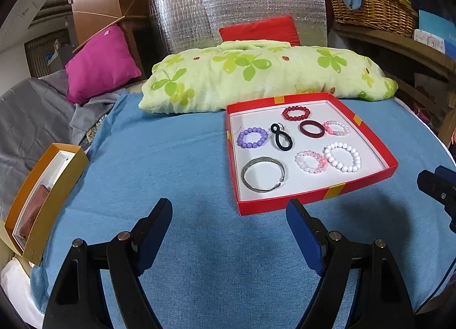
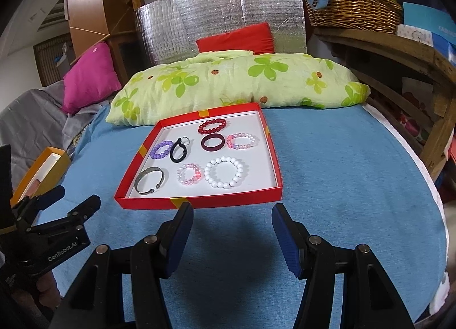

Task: Organize jewelry

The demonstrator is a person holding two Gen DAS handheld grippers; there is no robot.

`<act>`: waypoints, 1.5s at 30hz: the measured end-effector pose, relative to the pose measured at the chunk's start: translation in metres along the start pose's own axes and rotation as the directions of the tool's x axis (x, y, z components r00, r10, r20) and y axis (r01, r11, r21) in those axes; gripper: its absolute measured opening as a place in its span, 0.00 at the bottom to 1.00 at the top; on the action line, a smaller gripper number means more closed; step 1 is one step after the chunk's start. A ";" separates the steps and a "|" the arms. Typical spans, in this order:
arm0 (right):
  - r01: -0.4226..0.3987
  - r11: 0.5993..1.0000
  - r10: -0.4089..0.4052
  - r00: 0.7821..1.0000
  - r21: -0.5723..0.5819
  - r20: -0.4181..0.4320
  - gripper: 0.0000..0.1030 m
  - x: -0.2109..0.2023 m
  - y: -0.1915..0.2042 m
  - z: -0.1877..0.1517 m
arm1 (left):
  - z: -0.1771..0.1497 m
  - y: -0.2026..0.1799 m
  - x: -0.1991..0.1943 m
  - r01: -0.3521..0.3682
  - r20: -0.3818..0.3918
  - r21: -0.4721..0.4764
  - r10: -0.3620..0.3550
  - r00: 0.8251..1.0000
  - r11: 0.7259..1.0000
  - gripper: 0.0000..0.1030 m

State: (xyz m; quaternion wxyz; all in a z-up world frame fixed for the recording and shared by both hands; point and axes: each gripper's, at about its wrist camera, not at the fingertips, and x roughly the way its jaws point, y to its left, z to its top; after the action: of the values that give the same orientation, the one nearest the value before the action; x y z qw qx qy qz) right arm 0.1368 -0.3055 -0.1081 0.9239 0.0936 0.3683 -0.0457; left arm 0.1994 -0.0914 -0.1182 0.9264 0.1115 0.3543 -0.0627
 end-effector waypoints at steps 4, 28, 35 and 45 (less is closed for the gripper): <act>-0.010 1.000 0.010 1.000 -0.006 0.006 0.60 -0.001 0.004 0.001 | 0.000 0.008 -0.004 -0.010 0.006 -0.017 0.010 1.000 1.000 0.80; -0.027 0.997 0.030 0.999 -0.077 0.040 0.60 0.003 0.036 0.001 | 0.000 0.026 -0.013 -0.007 0.016 -0.045 0.007 1.000 0.999 0.80; -0.027 0.997 0.030 0.999 -0.074 0.043 0.60 0.002 0.034 0.001 | 0.001 0.025 -0.013 -0.010 0.015 -0.041 0.010 1.000 0.999 0.80; -0.026 0.996 0.030 0.998 -0.082 0.046 0.60 0.001 0.035 0.001 | 0.001 0.024 -0.014 -0.013 0.017 -0.041 0.013 1.000 0.999 0.80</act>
State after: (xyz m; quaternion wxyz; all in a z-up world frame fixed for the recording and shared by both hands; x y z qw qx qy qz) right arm 0.1438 -0.2714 -0.1029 0.9359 0.0601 0.3466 -0.0199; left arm 0.1943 -0.0677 -0.1041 0.9318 0.0946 0.3469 -0.0504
